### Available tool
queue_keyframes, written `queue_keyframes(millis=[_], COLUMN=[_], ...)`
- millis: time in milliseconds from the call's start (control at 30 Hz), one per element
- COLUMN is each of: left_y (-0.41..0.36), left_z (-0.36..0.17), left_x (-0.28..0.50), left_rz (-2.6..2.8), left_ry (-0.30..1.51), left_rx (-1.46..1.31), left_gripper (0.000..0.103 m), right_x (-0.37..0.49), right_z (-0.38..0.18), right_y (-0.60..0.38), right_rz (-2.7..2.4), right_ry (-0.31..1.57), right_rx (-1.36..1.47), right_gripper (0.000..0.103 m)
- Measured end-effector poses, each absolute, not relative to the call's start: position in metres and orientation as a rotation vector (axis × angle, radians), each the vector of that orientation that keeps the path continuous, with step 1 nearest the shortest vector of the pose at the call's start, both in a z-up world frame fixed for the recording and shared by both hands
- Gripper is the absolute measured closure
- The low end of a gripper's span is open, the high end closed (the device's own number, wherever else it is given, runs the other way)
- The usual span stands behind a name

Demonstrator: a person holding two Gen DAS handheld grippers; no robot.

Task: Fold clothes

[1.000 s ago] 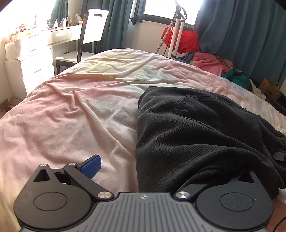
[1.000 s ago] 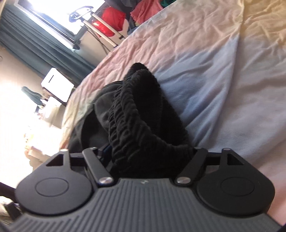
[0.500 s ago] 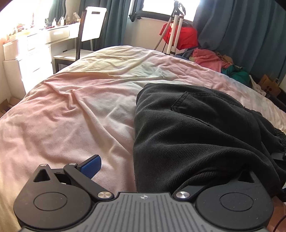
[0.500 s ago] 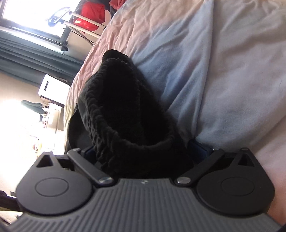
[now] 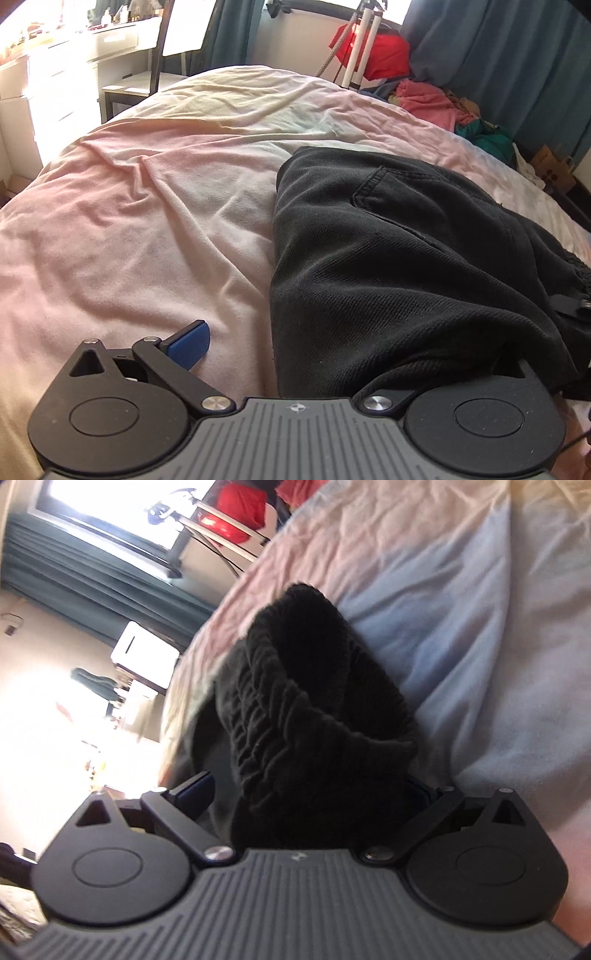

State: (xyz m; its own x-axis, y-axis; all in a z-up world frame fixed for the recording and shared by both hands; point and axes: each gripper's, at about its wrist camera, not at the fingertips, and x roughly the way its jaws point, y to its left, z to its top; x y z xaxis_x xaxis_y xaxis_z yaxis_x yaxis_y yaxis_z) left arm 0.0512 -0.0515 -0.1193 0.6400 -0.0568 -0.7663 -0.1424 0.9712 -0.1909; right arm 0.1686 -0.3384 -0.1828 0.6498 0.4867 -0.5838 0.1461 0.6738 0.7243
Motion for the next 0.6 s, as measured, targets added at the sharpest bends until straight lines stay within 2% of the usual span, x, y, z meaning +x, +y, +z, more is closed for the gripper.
queue_keyframes(millis=[67,133,233,467,600], left_y=[-0.036,-0.02,0.003,0.046,0.049], left_z=[-0.114,-0.109,-0.101,-0.114,-0.133], left_x=[0.043,0.036,0.025,0.062,0.092], left_rz=[-0.01,-0.07,-0.161,-0.272,-0.175], left_ry=[0.902,0.924,0.949,0.877,0.9], left_rx=[-0.364,-0.484,-0.664,-1.01,-0.986], left_gripper=[0.002,0.002,0.001,0.0,0.0], right_x=[0.172,0.167,0.158,0.145,0.147], right_z=[-0.188,-0.181,-0.165,-0.135,-0.13], right_y=[-0.33,-0.334,-0.335,-0.335,-0.332], right_rz=[0.195,0.184,0.166,0.17,0.174], right_ry=[0.888,0.867,0.818,0.707,0.682], right_rx=[0.772,0.772,0.746,0.716,0.722], right_gripper=[0.019,0.039,0.05,0.06,0.06])
